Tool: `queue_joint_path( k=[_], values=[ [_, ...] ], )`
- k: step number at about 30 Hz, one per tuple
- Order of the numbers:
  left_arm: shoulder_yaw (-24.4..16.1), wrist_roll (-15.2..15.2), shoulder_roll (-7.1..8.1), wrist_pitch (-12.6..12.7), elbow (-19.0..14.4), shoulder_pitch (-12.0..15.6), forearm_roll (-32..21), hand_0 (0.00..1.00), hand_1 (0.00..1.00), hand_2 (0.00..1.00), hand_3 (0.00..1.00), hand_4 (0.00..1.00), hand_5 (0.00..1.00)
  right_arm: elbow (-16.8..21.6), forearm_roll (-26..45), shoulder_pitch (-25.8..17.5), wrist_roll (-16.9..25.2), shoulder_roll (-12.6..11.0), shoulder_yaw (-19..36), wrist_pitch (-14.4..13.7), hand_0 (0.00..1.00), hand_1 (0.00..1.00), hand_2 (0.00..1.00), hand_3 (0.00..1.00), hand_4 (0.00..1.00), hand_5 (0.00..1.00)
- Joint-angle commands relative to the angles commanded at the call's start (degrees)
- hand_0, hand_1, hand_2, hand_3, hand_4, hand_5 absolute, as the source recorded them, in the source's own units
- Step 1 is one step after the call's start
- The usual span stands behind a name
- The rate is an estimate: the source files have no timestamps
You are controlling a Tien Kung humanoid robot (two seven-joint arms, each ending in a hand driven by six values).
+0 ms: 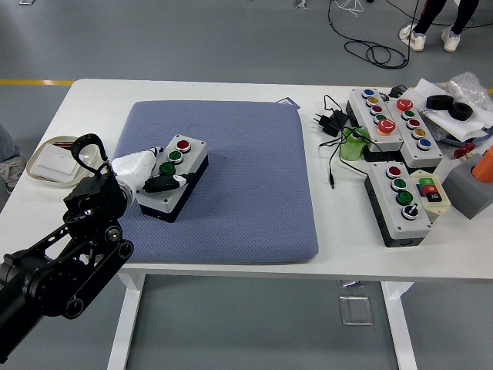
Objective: Pick up the button,place it on the desk,press the button,press the button
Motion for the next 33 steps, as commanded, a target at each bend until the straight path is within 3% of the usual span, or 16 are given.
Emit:
queue_joint_path(
  k=[1, 6, 7, 12, 13, 18, 19, 24, 25, 27, 30, 31, 33],
  values=[
    [0.25, 0.01, -0.19, -0.41, 0.51, -0.05, 0.42, 0.898, 0.998, 0.998, 0.998, 0.998, 0.928, 0.0, -0.08, 0.04, -0.01, 0.01, 0.0, 0.03, 0.637, 0.464, 0.615, 0.565, 0.307, 0.229],
    [0.76, 0.01, -0.71, -1.02, 1.79, -0.31, 2.81, 0.898, 0.998, 0.998, 0.998, 0.998, 0.928, 0.0, 0.13, 0.13, -0.01, 0.03, -0.18, 0.01, 0.637, 0.464, 0.615, 0.565, 0.307, 0.229],
    [0.84, 0.01, -0.8, -1.0, 1.96, -0.46, 3.78, 0.859, 0.998, 0.998, 0.998, 0.998, 0.706, 0.0, 0.1, 0.16, -0.01, 0.01, -0.17, 0.02, 0.636, 0.461, 0.614, 0.565, 0.308, 0.231],
    [0.83, -0.53, -0.75, -1.34, 1.63, -0.87, 8.58, 0.859, 0.998, 0.998, 0.998, 0.998, 0.706, 0.0, 0.0, 0.17, -0.03, -0.04, -0.08, 0.02, 0.636, 0.461, 0.614, 0.565, 0.308, 0.231],
    [0.83, -0.61, -0.71, -1.48, 1.55, -0.92, 8.58, 0.735, 0.89, 0.998, 0.998, 0.889, 0.389, 0.0, -0.02, 0.17, -0.04, -0.04, -0.05, 0.02, 0.636, 0.461, 0.615, 0.565, 0.308, 0.23],
    [0.63, -1.06, -0.15, -3.83, 0.99, -1.45, 8.58, 0.735, 0.89, 0.998, 0.998, 0.889, 0.389, 0.0, -0.09, 0.13, -0.04, -0.12, 0.04, -0.01, 0.636, 0.461, 0.615, 0.565, 0.308, 0.23],
    [0.63, -1.04, -0.1, -4.27, 1.08, -1.54, 8.58, 0.566, 0.714, 0.859, 0.924, 0.822, 0.34, 0.0, -0.09, 0.14, -0.05, -0.12, 0.05, -0.02, 0.635, 0.46, 0.615, 0.565, 0.308, 0.232],
    [0.63, -0.83, 0.11, -6.84, 2.01, -1.99, 8.58, 0.566, 0.714, 0.859, 0.924, 0.822, 0.34, 0.0, 0.05, 0.21, -0.05, -0.11, -0.08, -0.01, 0.635, 0.46, 0.615, 0.565, 0.308, 0.232],
    [0.64, -0.78, 0.18, -7.44, 2.28, -2.12, 8.58, 0.512, 0.626, 0.765, 0.884, 0.786, 0.314, 0.0, 0.08, 0.23, -0.05, -0.11, -0.08, -0.02, 0.635, 0.46, 0.615, 0.565, 0.308, 0.231],
    [0.7, -0.73, 0.26, -7.98, 2.5, -2.31, 8.58, 0.512, 0.626, 0.765, 0.884, 0.786, 0.314, 0.0, 0.08, 0.25, -0.05, -0.11, -0.09, -0.02, 0.635, 0.46, 0.615, 0.565, 0.308, 0.231],
    [1.05, -0.49, 0.44, -7.54, 2.76, -2.69, 8.58, 0.512, 0.626, 0.765, 0.884, 0.786, 0.314, 0.0, 0.17, 0.24, -0.03, -0.11, -0.15, -0.04, 0.635, 0.46, 0.615, 0.565, 0.308, 0.231],
    [1.12, -0.44, 0.47, -7.41, 2.8, -2.74, 8.58, 0.527, 0.514, 0.669, 0.857, 0.801, 0.321, 0.0, 0.19, 0.24, -0.03, -0.12, -0.17, -0.05, 0.635, 0.46, 0.614, 0.565, 0.307, 0.229],
    [1.73, -0.15, 0.84, -6.31, 2.87, -3.05, 8.58, 0.527, 0.514, 0.669, 0.857, 0.801, 0.321, 0.0, 0.16, 0.25, -0.04, -0.12, -0.12, -0.05, 0.635, 0.46, 0.614, 0.565, 0.307, 0.229]
  ],
)
